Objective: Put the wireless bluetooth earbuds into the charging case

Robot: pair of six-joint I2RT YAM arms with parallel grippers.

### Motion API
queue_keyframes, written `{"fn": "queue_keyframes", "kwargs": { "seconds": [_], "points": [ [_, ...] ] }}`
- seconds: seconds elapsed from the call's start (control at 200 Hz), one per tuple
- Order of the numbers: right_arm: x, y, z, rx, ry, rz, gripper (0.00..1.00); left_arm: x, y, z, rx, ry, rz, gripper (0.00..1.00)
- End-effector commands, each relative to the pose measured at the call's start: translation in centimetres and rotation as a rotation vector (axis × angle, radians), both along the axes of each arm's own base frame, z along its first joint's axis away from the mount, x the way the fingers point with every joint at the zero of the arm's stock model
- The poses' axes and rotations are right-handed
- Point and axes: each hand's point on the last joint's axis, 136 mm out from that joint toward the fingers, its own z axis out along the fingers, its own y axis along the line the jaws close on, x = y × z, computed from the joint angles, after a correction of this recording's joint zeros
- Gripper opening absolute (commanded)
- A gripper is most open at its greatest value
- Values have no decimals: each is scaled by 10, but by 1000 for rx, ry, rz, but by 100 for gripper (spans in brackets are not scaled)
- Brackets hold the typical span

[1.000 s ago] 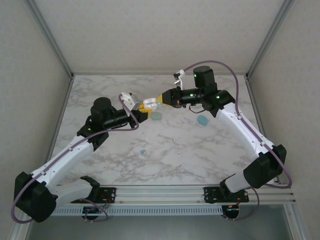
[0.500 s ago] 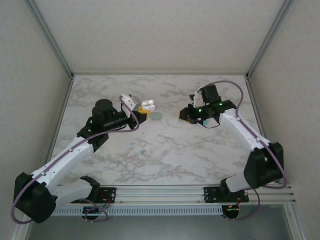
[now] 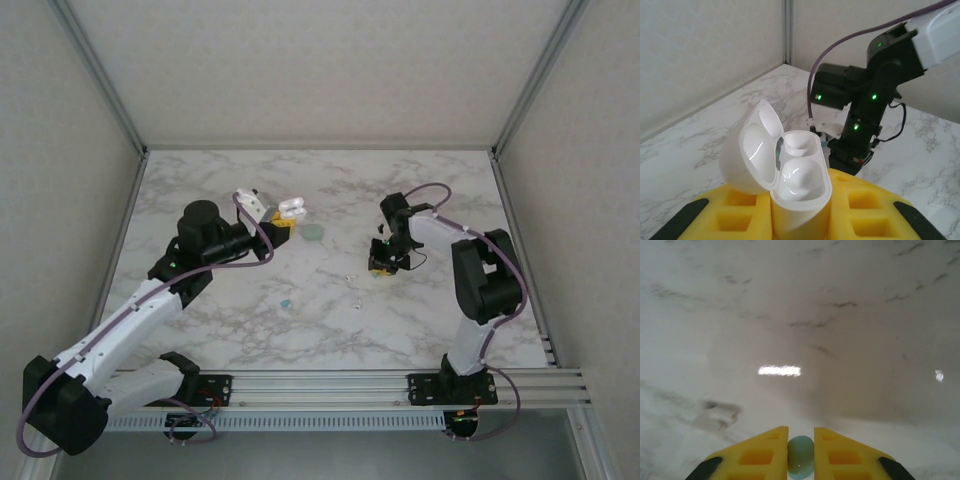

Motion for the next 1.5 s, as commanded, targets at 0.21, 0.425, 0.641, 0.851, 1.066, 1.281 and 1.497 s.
{"fn": "queue_keyframes", "kwargs": {
  "seconds": [0.21, 0.425, 0.641, 0.851, 1.066, 1.281, 1.497],
  "points": [
    [3, -13, -11, -143, 21, 69, 31, -4, 1, 6, -4, -18, 5, 14],
    [26, 0, 26, -155, -102, 160, 43, -5, 4, 5, -2, -18, 16, 14],
    [25, 56, 22, 0, -75, 278, 44, -6, 6, 7, -8, -19, 24, 14],
    [17, 72, 7, 49, -15, 299, 46, -9, 9, 8, -3, -24, 33, 14],
    [-3, 74, 1, 75, 47, 320, 48, -8, 9, 8, -4, -21, 37, 14],
    [-24, 69, 3, 57, 76, 354, 47, -7, 8, 8, -3, -19, 35, 14],
    [-39, 66, 12, 52, 83, 348, 46, -7, 9, 6, -4, -16, 38, 14]
  ]
}}
